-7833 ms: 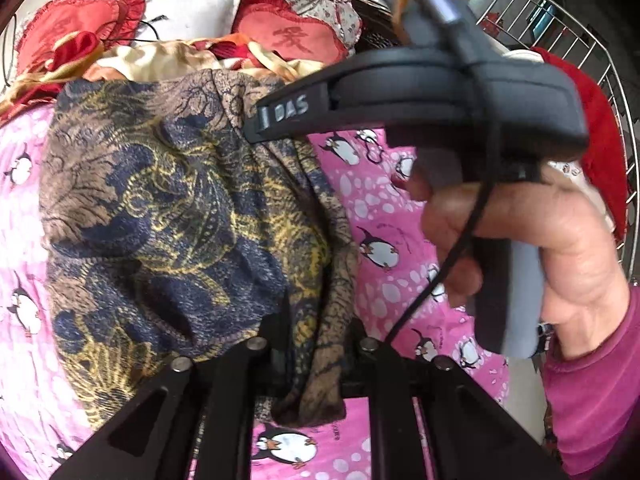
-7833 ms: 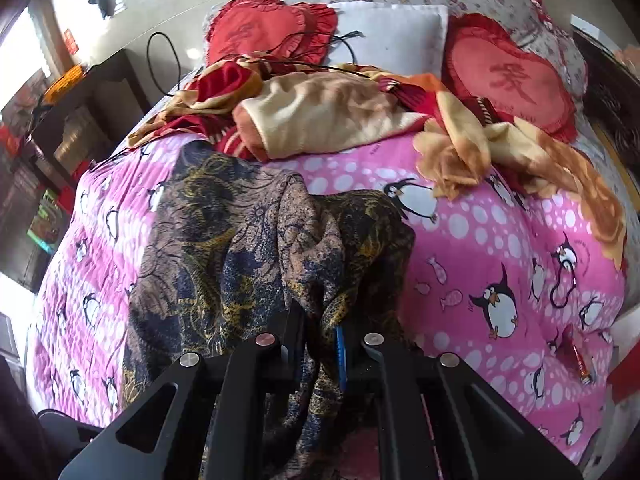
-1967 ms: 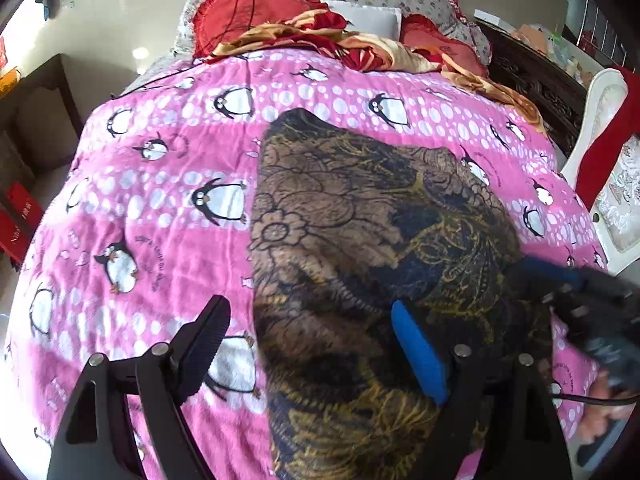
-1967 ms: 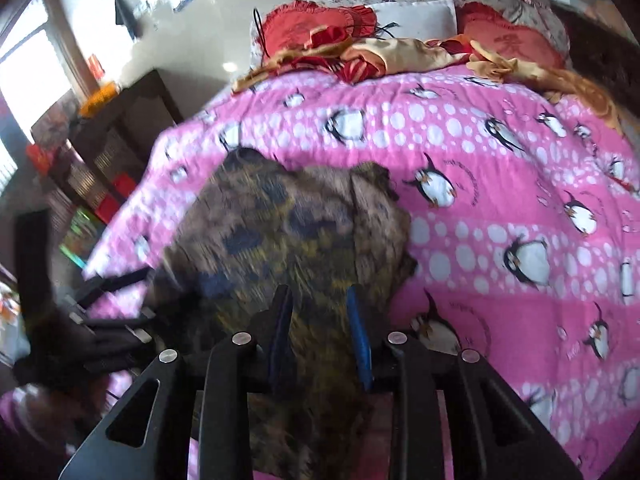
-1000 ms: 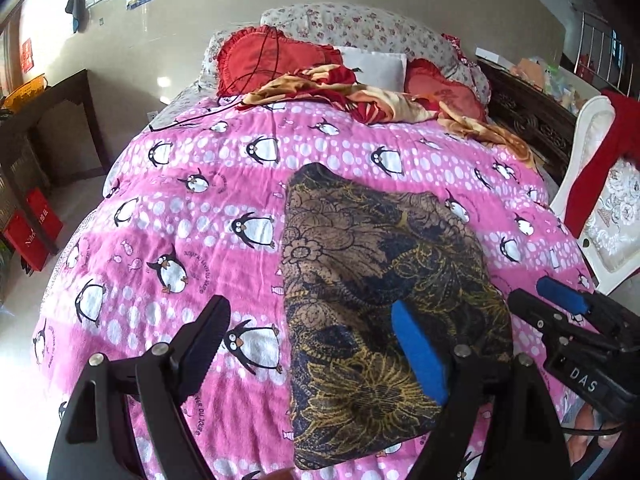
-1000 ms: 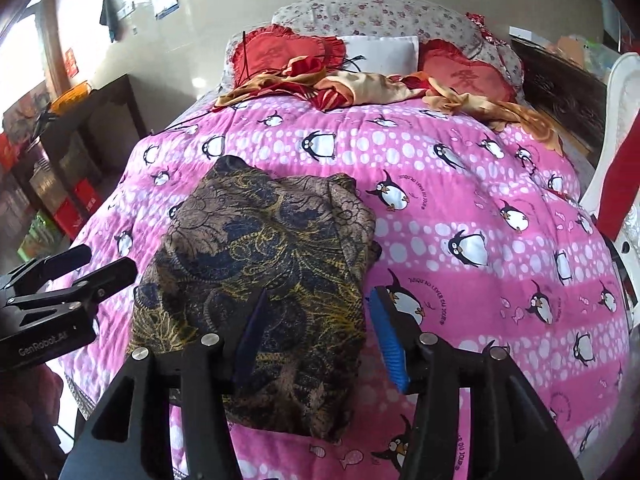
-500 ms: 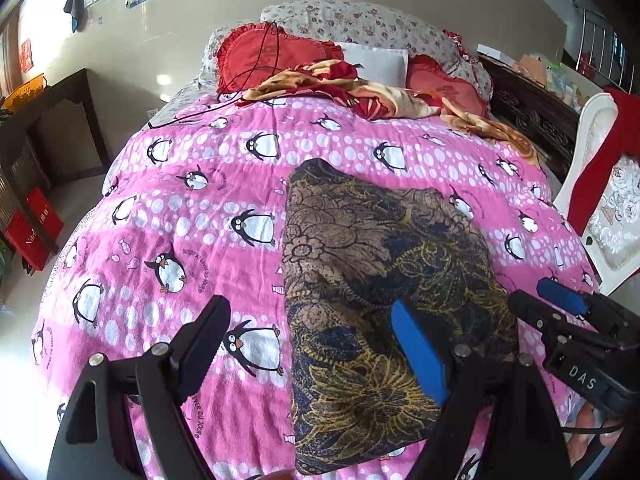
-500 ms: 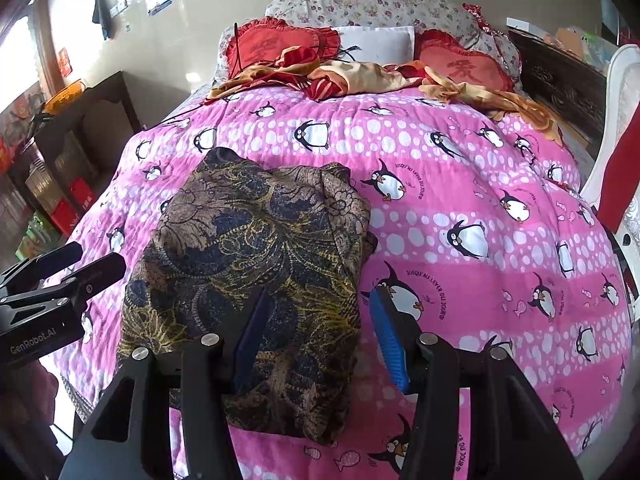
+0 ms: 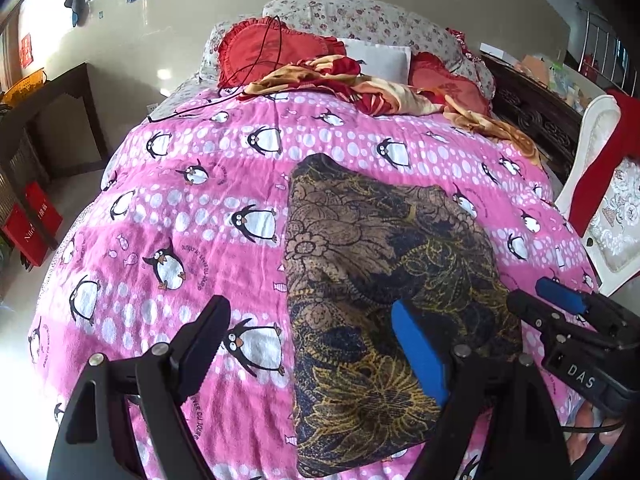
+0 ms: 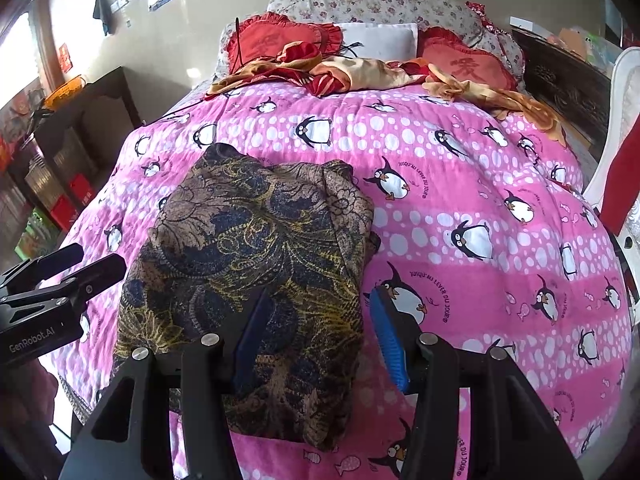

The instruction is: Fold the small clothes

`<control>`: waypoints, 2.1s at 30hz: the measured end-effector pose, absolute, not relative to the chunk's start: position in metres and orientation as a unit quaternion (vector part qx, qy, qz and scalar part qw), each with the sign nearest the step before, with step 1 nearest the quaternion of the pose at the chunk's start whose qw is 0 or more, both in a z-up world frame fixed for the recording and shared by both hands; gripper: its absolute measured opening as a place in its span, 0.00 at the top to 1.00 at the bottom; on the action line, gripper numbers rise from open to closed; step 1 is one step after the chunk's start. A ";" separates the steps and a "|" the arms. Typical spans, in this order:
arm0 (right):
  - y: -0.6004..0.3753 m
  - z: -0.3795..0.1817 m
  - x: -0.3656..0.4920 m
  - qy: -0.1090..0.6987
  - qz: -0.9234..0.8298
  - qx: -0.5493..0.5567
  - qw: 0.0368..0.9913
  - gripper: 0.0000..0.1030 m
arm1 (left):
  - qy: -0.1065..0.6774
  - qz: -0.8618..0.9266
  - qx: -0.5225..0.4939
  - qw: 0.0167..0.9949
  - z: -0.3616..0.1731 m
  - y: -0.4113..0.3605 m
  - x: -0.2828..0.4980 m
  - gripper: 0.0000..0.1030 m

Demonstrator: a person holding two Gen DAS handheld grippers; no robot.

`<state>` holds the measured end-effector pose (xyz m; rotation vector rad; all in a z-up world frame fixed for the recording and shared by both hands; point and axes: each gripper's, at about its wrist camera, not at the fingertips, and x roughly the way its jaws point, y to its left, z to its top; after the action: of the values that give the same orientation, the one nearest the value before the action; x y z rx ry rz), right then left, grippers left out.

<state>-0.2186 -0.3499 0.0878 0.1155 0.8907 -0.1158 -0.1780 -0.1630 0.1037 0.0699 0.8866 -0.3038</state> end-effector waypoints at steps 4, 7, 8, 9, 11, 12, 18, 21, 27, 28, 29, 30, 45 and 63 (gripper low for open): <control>-0.350 0.088 -0.217 0.431 -0.055 0.056 0.899 0.54 | 0.427 -0.148 0.035 0.891 0.103 -0.163 -0.177 0.16; -0.350 0.087 -0.217 0.432 -0.055 0.056 0.899 0.54 | 0.428 -0.148 0.036 0.891 0.103 -0.163 -0.177 0.16; -0.350 0.087 -0.216 0.433 -0.055 0.056 0.898 0.54 | 0.428 -0.149 0.037 0.891 0.103 -0.163 -0.176 0.16; -0.350 0.087 -0.216 0.433 -0.055 0.056 0.898 0.54 | 0.429 -0.148 0.037 0.890 0.103 -0.163 -0.176 0.16; -0.349 0.086 -0.214 0.435 -0.054 0.056 0.897 0.54 | 0.429 -0.149 0.037 0.890 0.102 -0.163 -0.176 0.16; -0.349 0.085 -0.214 0.436 -0.054 0.057 0.897 0.54 | 0.429 -0.149 0.037 0.890 0.102 -0.163 -0.176 0.16; -0.348 0.081 -0.211 0.441 -0.053 0.057 0.894 0.54 | 0.434 -0.149 0.037 0.888 0.097 -0.163 -0.173 0.16; -0.347 0.079 -0.209 0.443 -0.054 0.058 0.893 0.54 | 0.435 -0.149 0.037 0.887 0.095 -0.163 -0.172 0.16; -0.348 0.079 -0.209 0.443 -0.053 0.058 0.893 0.54 | 0.437 -0.149 0.037 0.886 0.094 -0.163 -0.171 0.16; -0.348 0.079 -0.209 0.443 -0.053 0.058 0.893 0.54 | 0.437 -0.149 0.037 0.886 0.093 -0.163 -0.171 0.16; -0.348 0.079 -0.209 0.443 -0.053 0.058 0.893 0.54 | 0.437 -0.149 0.037 0.886 0.093 -0.163 -0.171 0.16; -0.348 0.078 -0.209 0.444 -0.053 0.058 0.893 0.54 | 0.437 -0.149 0.037 0.886 0.093 -0.163 -0.171 0.16; -0.348 0.074 -0.207 0.447 -0.056 0.062 0.890 0.54 | 0.441 -0.149 0.041 0.884 0.089 -0.165 -0.170 0.16; -0.347 0.072 -0.207 0.452 -0.057 0.067 0.888 0.54 | 0.443 -0.150 0.042 0.883 0.087 -0.166 -0.170 0.16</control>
<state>-0.2069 -0.3470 0.0719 0.1392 0.9389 -0.1191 -0.1702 -0.1658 0.0871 0.0870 0.9214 -0.3114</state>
